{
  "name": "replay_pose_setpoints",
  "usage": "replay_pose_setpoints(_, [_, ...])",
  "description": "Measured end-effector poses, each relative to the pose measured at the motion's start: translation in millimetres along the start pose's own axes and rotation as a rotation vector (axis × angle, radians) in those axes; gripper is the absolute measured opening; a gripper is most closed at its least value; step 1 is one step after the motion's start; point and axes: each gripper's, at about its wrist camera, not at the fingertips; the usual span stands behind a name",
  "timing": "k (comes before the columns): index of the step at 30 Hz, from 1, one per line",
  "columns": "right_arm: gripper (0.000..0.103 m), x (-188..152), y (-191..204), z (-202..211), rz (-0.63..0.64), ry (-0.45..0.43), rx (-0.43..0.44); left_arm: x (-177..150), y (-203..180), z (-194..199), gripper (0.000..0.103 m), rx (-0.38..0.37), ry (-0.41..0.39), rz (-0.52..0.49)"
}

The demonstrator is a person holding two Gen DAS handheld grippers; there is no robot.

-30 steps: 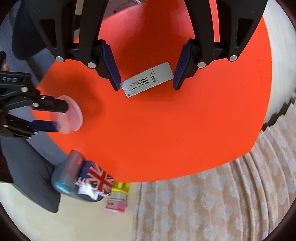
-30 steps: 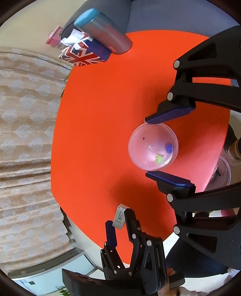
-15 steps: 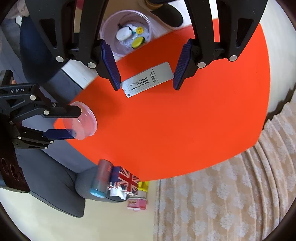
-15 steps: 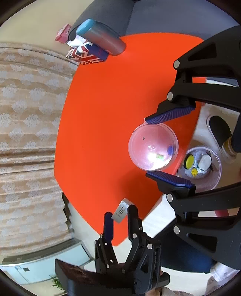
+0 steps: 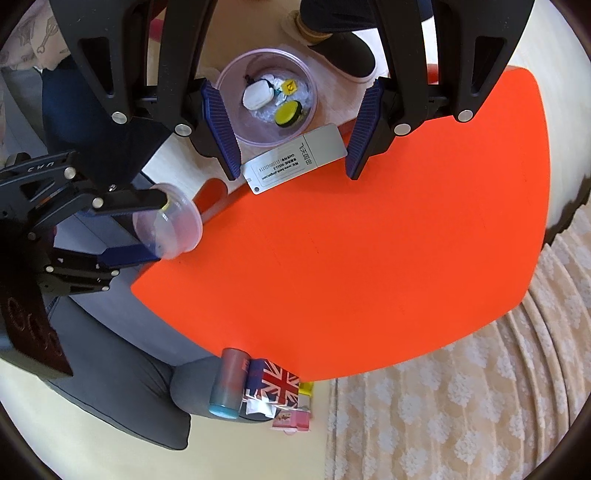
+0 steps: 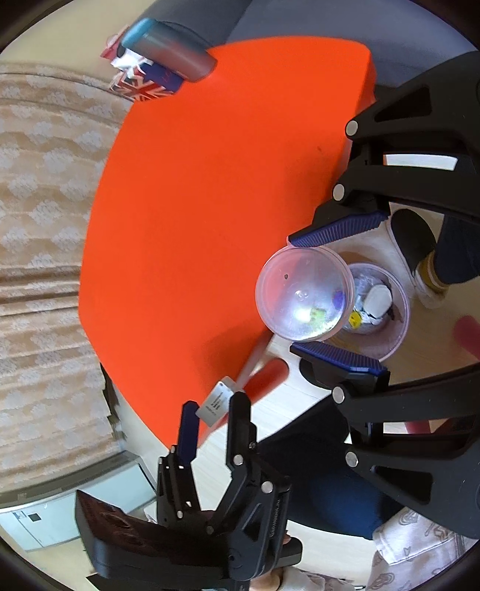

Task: Collect trash
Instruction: 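Carry the capsule and USB stick over the bin and open both grippers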

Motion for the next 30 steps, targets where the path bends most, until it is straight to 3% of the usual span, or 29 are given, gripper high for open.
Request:
replay_pose_setpoints(12, [0.054, -14.2, 7.6, -21.1, 0.006, 0.062, 0.070, -13.4, -0.6, -0.3, 0.057, -0.022, 0.020, 0.010])
replay_pose_setpoints(15, [0.077, -14.0, 4.9, -20.7, 0.001, 0.054, 0.071, -14.0, -1.8, -1.0, 0.057, -0.025, 0.023, 0.009])
replay_pose_setpoints(18, [0.085, -13.3, 0.2, -19.9, -0.015, 0.048, 0.056, -13.1, -2.0, -2.2, 0.057, -0.028, 0.026, 0.007])
replay_pose_setpoints(30, [0.093, -10.8, -7.2, -11.0, -0.045, 0.015, 0.025, -15.4, -6.9, -5.4, 0.057, -0.053, 0.039, -0.009])
Point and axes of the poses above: each gripper's, at about its wrist camera, not at the fingertips, and z roughly against the way its jaws point, y to its left, x to its top, and after that the axes turned 11 degrees about x, right-handed
